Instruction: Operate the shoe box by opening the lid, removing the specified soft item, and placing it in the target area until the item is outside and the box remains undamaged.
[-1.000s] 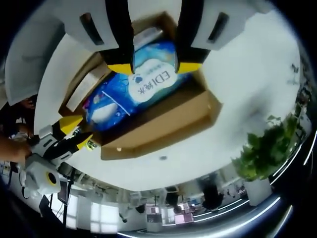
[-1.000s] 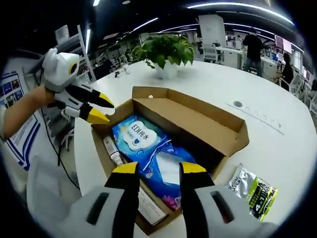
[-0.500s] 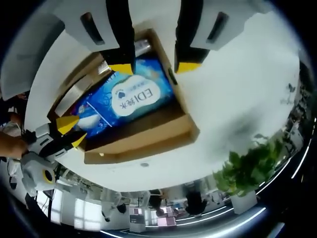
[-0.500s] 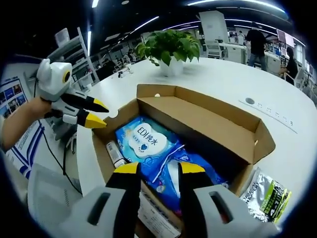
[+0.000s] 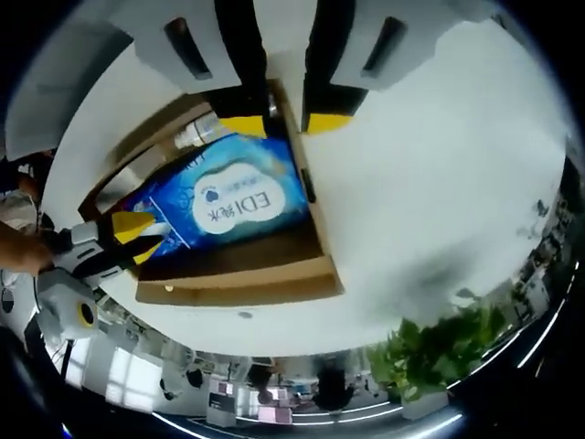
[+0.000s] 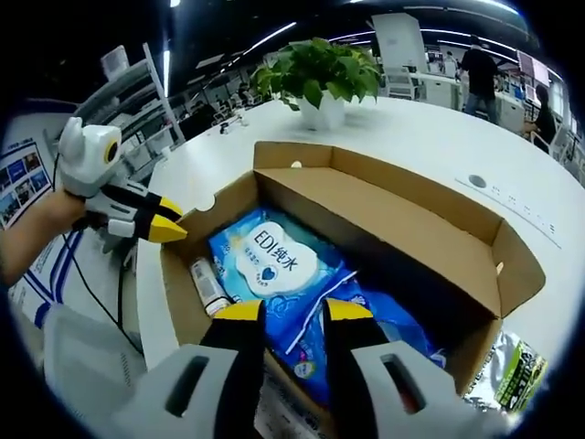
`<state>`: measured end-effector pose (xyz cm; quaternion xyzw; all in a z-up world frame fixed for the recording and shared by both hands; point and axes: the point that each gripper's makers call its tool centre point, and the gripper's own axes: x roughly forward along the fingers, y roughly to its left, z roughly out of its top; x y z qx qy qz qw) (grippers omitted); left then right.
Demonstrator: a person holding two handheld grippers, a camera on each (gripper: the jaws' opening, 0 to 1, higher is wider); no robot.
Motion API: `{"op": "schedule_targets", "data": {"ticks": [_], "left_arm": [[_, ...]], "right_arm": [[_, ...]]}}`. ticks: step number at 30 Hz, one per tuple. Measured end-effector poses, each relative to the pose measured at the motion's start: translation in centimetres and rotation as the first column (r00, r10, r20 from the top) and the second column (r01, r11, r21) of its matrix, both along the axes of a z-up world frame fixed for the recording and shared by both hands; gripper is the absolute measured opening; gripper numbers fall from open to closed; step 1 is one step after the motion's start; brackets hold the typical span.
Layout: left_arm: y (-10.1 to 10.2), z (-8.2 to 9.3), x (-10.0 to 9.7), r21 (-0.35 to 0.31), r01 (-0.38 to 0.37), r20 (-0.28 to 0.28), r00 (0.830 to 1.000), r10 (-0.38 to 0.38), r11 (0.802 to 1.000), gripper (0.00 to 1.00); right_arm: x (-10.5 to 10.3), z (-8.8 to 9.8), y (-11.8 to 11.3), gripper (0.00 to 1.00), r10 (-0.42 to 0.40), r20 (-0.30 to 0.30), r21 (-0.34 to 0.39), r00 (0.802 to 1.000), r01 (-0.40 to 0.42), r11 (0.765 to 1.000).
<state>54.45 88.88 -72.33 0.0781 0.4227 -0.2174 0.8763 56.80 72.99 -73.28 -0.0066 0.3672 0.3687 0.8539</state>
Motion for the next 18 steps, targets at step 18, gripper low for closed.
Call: {"op": "schedule_targets", "data": {"ticks": [18], "left_arm": [[0.1, -0.4, 0.1, -0.028, -0.021, 0.005, 1.000, 0.021, 0.999, 0.06]], "right_arm": [[0.9, -2.1, 1.0, 0.16, -0.030, -0.058, -0.064, 0.998, 0.026, 0.998]]}}
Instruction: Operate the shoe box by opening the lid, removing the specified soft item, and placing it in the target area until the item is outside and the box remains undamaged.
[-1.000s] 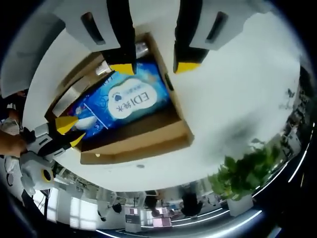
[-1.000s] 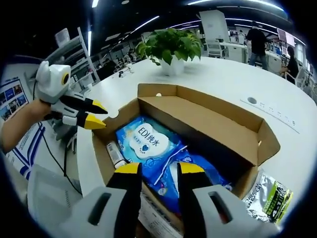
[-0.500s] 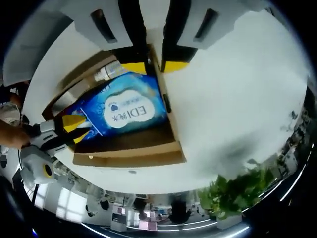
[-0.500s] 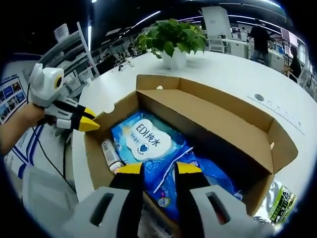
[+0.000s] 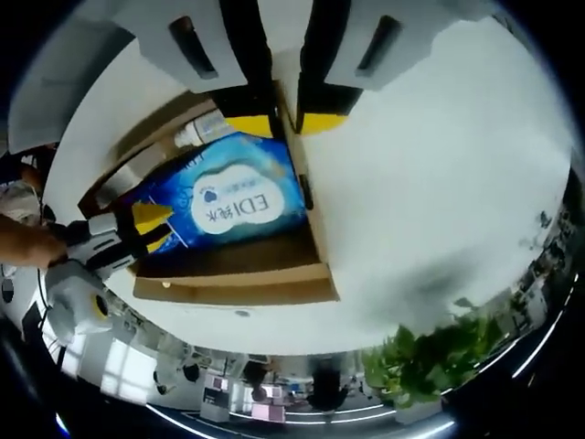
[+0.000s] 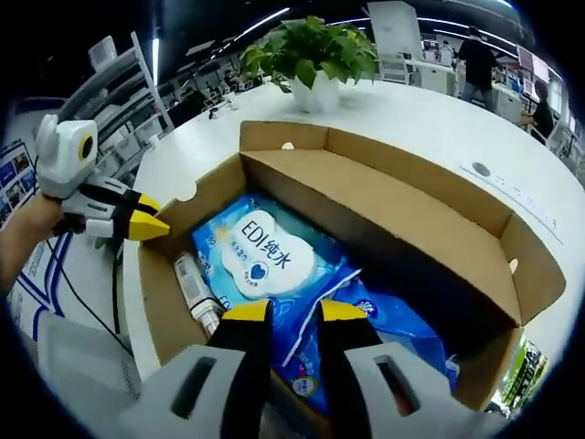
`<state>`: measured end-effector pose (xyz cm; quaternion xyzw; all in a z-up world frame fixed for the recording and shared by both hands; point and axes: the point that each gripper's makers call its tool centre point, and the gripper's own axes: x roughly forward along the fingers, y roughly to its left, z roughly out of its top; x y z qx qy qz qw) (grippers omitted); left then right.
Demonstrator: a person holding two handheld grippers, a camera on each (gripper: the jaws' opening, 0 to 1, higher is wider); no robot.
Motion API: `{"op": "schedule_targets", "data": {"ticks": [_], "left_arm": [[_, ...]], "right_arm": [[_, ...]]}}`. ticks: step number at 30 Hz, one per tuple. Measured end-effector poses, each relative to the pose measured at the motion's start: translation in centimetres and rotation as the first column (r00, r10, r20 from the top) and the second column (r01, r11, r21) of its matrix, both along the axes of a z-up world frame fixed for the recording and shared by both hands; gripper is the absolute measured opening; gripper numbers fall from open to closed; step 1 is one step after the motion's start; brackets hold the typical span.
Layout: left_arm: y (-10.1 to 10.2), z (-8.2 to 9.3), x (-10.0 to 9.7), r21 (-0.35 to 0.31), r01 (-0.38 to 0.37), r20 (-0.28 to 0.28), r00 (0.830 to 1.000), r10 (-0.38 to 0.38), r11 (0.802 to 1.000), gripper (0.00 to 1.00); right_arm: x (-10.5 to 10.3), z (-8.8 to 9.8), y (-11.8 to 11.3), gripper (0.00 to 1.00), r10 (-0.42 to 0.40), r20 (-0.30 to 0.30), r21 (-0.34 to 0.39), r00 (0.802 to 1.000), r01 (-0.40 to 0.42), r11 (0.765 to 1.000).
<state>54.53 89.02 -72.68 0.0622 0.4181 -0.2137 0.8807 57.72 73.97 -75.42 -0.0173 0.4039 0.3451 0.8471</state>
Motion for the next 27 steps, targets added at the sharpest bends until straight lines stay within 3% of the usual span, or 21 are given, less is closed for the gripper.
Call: {"op": "schedule_targets", "data": {"ticks": [7, 9, 10, 16, 27], "left_arm": [[0.0, 0.0, -0.1, 0.004, -0.003, -0.002, 1.000, 0.003, 1.000, 0.06], [0.1, 0.0, -0.1, 0.003, -0.005, -0.001, 1.000, 0.005, 1.000, 0.06], [0.1, 0.0, -0.1, 0.003, -0.006, -0.001, 1.000, 0.006, 1.000, 0.06], [0.1, 0.0, -0.1, 0.003, -0.008, 0.001, 1.000, 0.008, 1.000, 0.06], [0.1, 0.1, -0.1, 0.001, -0.012, 0.001, 1.000, 0.012, 1.000, 0.06]], "right_arm": [[0.3, -0.4, 0.8, 0.12, -0.011, -0.001, -0.020, 1.000, 0.011, 1.000], [0.9, -0.7, -0.2, 0.04, -0.017, 0.044, -0.096, 0.999, 0.021, 0.995], [0.5, -0.5, 0.4, 0.03, -0.009, 0.018, -0.056, 1.000, 0.010, 0.998], [0.4, 0.1, -0.2, 0.02, -0.050, -0.024, -0.026, 0.998, 0.049, 0.998], [0.0, 1.8, -1.0, 0.00, -0.039, 0.028, -0.026, 0.999, 0.040, 0.999]]}}
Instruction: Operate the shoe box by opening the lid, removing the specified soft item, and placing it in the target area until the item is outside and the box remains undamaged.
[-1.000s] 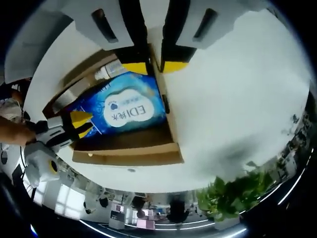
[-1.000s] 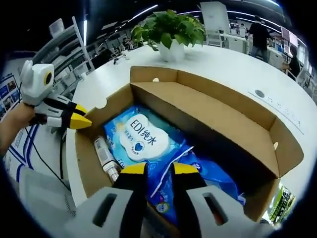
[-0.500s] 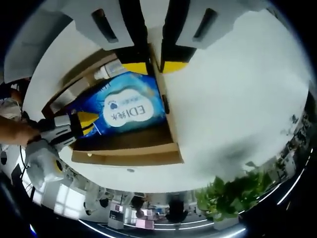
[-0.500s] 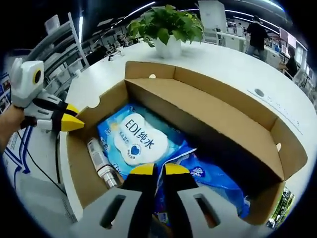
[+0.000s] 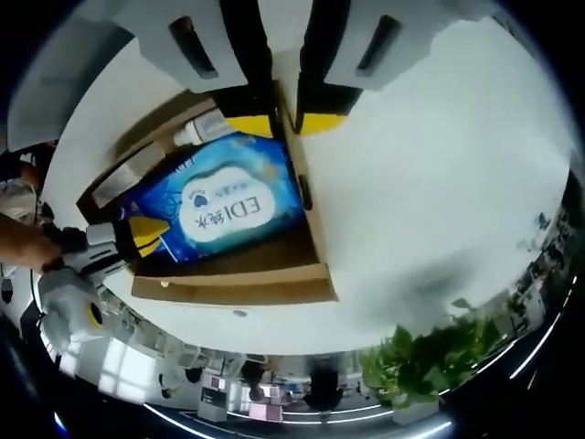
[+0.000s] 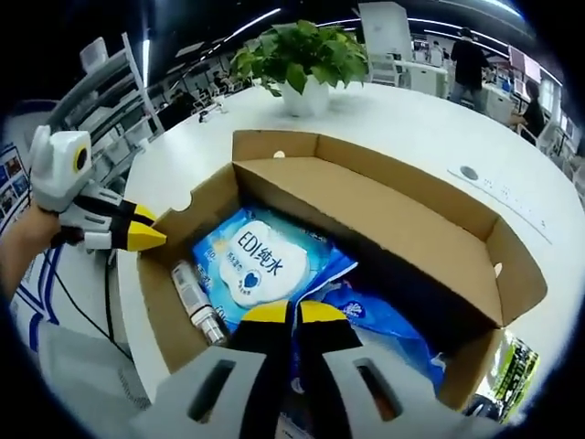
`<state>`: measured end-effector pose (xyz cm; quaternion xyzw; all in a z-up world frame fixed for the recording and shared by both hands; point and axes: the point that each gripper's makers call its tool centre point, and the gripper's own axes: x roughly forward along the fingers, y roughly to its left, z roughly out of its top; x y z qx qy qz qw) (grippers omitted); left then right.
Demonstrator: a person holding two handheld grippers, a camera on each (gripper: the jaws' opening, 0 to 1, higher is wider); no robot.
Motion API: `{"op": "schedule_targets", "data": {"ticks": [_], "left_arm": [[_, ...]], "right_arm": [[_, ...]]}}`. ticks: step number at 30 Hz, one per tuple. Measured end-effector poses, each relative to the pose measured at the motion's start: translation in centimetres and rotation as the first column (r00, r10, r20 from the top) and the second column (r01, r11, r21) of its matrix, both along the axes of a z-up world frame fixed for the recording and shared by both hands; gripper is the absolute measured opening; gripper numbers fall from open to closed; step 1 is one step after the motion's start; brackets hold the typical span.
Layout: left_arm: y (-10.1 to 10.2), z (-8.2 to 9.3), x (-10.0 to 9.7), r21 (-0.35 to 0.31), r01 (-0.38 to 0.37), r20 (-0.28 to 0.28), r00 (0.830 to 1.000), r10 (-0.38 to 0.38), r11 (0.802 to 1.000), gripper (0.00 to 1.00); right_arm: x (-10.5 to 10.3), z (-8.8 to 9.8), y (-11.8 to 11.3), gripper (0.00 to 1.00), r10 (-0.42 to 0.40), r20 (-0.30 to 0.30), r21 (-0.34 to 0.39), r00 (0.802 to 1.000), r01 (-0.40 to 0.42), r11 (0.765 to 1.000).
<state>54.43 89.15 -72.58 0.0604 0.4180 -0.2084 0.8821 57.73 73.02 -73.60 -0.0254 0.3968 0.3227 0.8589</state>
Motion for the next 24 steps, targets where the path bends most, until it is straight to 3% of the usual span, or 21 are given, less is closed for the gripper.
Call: {"op": "schedule_targets", "data": {"ticks": [7, 24], "left_arm": [[0.0, 0.0, 0.0, 0.005, 0.006, -0.001, 1.000, -0.006, 1.000, 0.06], [-0.1, 0.4, 0.0, 0.006, 0.008, 0.003, 1.000, -0.008, 1.000, 0.06]], "right_arm": [[-0.1, 0.8, -1.8, 0.00, 0.000, 0.045, -0.020, 0.999, 0.001, 1.000], [-1.0, 2.4, -4.6, 0.00, -0.033, 0.070, -0.014, 0.997, 0.034, 0.999]]}}
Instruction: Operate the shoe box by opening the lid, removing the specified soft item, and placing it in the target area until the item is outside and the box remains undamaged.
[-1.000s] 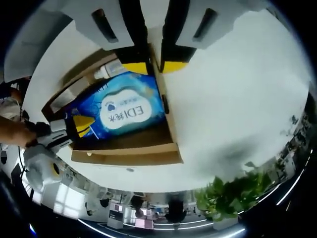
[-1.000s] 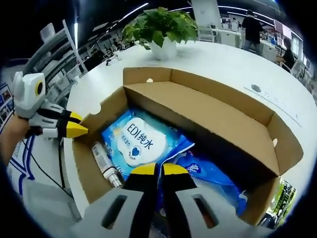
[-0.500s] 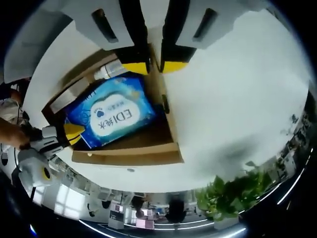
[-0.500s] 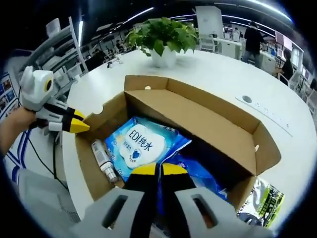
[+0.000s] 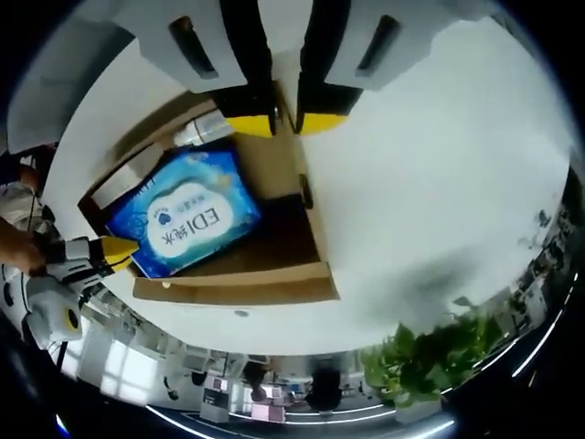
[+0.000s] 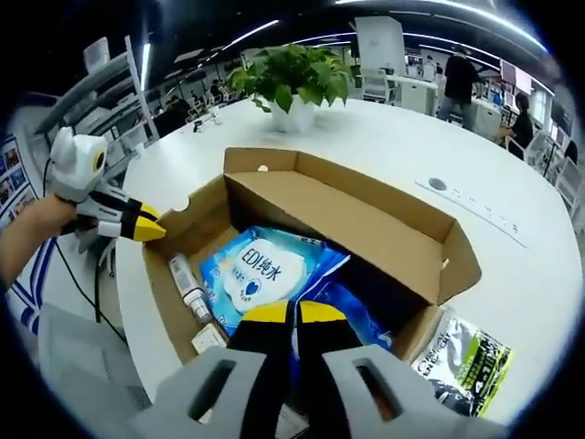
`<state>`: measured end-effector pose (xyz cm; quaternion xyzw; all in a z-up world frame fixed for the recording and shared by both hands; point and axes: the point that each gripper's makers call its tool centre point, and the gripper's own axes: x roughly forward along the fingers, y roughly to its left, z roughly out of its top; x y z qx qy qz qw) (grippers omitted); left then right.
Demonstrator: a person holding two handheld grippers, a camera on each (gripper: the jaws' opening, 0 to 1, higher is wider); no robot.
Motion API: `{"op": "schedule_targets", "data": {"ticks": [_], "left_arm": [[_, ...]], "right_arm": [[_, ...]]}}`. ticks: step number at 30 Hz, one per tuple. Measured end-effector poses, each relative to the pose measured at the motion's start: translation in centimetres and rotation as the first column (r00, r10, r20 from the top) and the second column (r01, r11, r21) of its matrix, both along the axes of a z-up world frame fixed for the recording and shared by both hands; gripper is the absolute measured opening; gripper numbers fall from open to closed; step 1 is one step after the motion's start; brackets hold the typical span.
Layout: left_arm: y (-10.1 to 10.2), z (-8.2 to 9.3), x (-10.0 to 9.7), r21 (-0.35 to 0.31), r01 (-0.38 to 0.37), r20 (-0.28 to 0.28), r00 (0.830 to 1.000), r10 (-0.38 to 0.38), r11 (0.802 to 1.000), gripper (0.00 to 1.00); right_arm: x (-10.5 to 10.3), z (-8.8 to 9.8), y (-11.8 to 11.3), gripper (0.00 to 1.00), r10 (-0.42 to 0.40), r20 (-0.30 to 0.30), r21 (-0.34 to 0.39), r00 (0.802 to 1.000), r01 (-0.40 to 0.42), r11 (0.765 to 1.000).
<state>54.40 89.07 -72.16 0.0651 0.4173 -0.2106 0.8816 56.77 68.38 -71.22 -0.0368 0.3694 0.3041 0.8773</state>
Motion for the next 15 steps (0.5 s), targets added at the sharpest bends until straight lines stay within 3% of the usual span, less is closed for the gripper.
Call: {"op": "schedule_targets", "data": {"ticks": [7, 15], "left_arm": [[-0.5, 2.2, 0.8, 0.001, 0.011, 0.049, 0.999, -0.011, 1.000, 0.09], [-3.2, 3.2, 1.4, 0.014, 0.080, 0.077, 0.994, -0.081, 0.997, 0.13]], "right_arm": [[-0.3, -0.1, -1.5, 0.00, -0.020, -0.012, -0.003, 1.000, 0.020, 1.000], [-0.5, -0.3, -2.5, 0.00, -0.032, -0.011, -0.005, 0.999, 0.032, 0.999]]}}
